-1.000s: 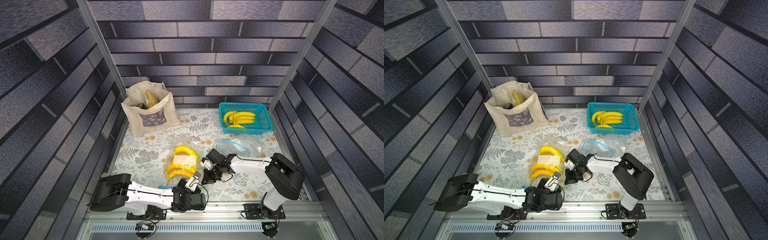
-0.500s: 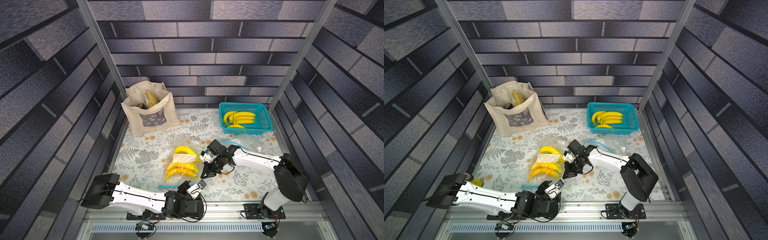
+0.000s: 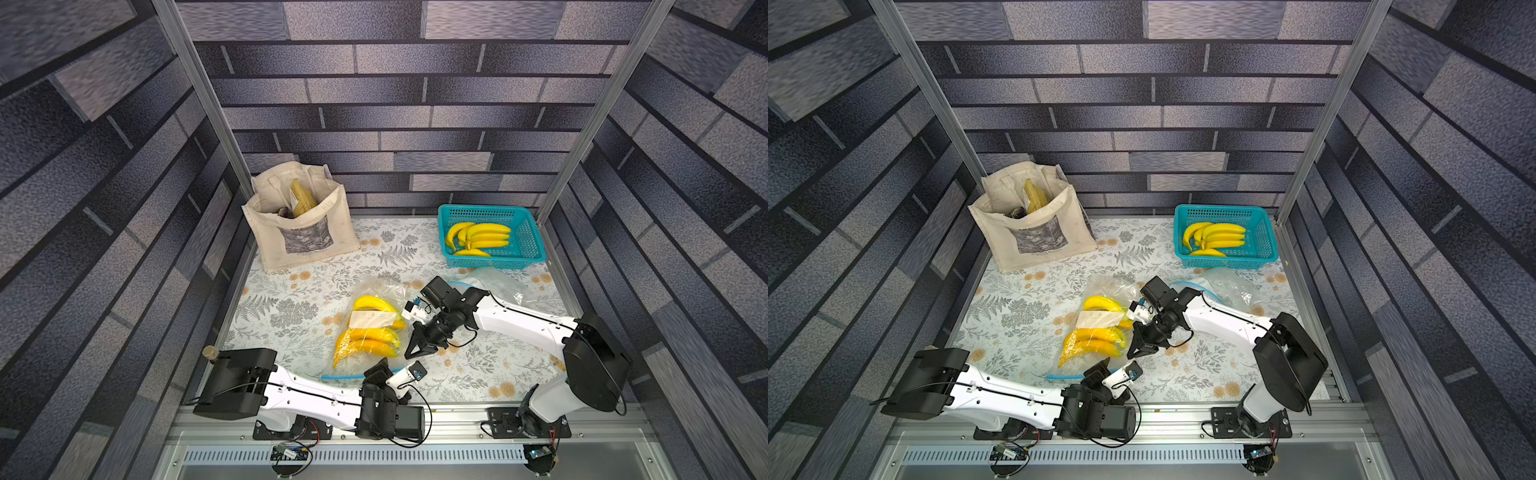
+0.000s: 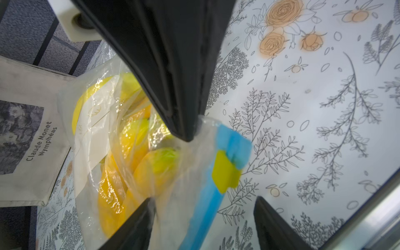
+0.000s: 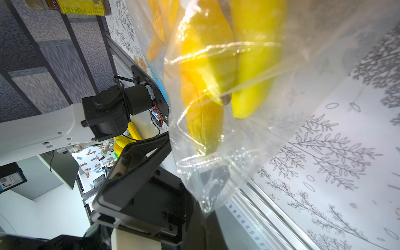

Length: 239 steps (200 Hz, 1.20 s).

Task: Open the zip-top bag and take out the banana
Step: Pick up the zipper food storage bag at the center of the board.

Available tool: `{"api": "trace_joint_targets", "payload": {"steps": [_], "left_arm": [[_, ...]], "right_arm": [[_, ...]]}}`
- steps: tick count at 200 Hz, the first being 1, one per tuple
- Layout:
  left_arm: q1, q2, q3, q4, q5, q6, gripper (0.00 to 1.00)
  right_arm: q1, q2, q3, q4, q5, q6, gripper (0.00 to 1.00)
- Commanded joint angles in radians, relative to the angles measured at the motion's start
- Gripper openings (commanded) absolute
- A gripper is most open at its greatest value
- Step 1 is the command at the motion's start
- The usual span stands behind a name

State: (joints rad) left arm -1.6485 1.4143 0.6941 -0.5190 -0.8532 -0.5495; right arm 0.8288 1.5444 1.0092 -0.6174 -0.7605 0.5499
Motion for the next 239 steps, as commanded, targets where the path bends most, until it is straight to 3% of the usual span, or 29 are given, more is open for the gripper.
{"api": "trace_joint_targets", "payload": {"steps": [1,29,72,111,122,151,167,187,212,239], "left_arm": [[0.020,-0.014,0.015,-0.041,-0.058,-0.035,0.70],[0.045,-0.038,0.004,0.024,-0.025,0.039,0.55],[0.067,-0.063,0.002,0.056,0.006,0.080,0.20],[0.098,-0.109,-0.013,0.091,0.052,0.127,0.00],[0.103,-0.123,-0.018,0.093,0.060,0.132,0.00],[0.137,-0.189,-0.049,0.123,0.118,0.155,0.00],[0.169,-0.243,-0.065,0.149,0.158,0.180,0.00],[0.215,-0.311,-0.073,0.157,0.226,0.220,0.00],[0.288,-0.386,-0.079,0.161,0.326,0.273,0.00],[0.383,-0.451,-0.092,0.184,0.476,0.318,0.00]], "right_arm": [[-0.005,-0.033,0.015,-0.052,-0.040,-0.024,0.00],[-0.006,-0.056,0.003,-0.047,-0.065,-0.015,0.00],[-0.007,-0.074,-0.019,-0.051,-0.069,-0.013,0.00],[-0.011,-0.063,-0.014,-0.036,-0.070,-0.010,0.00],[-0.014,-0.064,-0.009,-0.043,-0.062,-0.015,0.00],[-0.028,-0.086,0.002,-0.064,0.012,-0.050,0.15],[-0.037,-0.110,0.014,-0.067,0.077,-0.075,0.46],[-0.039,-0.168,0.026,-0.055,0.150,-0.165,0.60],[-0.039,-0.280,-0.002,-0.015,0.322,-0.337,0.70],[-0.039,-0.412,-0.148,0.219,0.403,-0.513,0.75]]}}
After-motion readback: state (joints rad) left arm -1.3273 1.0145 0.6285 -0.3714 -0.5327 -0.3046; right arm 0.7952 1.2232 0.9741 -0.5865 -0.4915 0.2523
